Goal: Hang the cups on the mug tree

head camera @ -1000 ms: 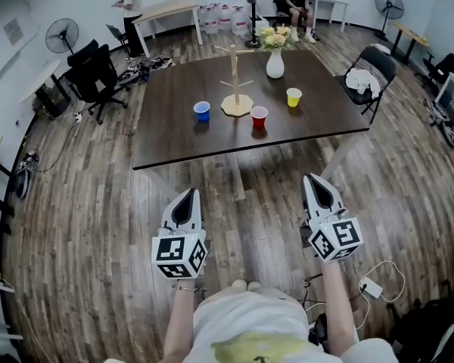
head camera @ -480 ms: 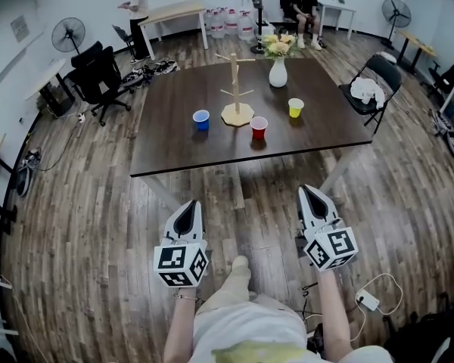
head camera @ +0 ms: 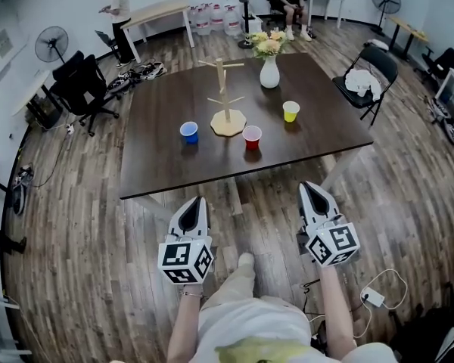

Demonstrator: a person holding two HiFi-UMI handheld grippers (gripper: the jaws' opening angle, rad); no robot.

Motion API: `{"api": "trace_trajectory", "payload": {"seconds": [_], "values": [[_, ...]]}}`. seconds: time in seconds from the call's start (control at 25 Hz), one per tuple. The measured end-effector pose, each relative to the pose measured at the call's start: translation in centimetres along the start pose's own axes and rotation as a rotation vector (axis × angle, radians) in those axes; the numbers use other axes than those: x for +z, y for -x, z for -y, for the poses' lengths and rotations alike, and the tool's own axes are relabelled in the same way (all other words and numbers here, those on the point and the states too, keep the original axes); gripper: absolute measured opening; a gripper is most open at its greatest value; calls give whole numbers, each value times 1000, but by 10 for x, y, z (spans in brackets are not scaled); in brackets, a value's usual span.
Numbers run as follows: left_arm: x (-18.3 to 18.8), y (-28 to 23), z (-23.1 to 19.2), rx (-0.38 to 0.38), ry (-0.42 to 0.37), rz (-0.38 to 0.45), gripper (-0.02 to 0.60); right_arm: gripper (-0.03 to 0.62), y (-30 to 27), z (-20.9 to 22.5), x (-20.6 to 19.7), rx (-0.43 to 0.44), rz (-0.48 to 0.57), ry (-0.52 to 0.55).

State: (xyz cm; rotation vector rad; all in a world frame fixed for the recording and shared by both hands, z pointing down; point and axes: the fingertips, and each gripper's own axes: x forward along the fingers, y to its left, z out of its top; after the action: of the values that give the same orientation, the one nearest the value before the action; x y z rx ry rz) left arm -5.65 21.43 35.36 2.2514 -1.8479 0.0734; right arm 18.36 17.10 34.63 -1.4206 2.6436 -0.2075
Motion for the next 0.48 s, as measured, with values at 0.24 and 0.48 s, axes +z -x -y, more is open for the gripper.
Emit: {"api": "trace_trajectory", "payload": {"seconds": [0.24,0.48], "values": [[12,-70,-13,-63,8,-13,15,20,-54,27,-2,-45,-12,-8],[17,-129,-25,-117,18,-38,15,20,-98,51,-6,-95,-22,-19]]}}
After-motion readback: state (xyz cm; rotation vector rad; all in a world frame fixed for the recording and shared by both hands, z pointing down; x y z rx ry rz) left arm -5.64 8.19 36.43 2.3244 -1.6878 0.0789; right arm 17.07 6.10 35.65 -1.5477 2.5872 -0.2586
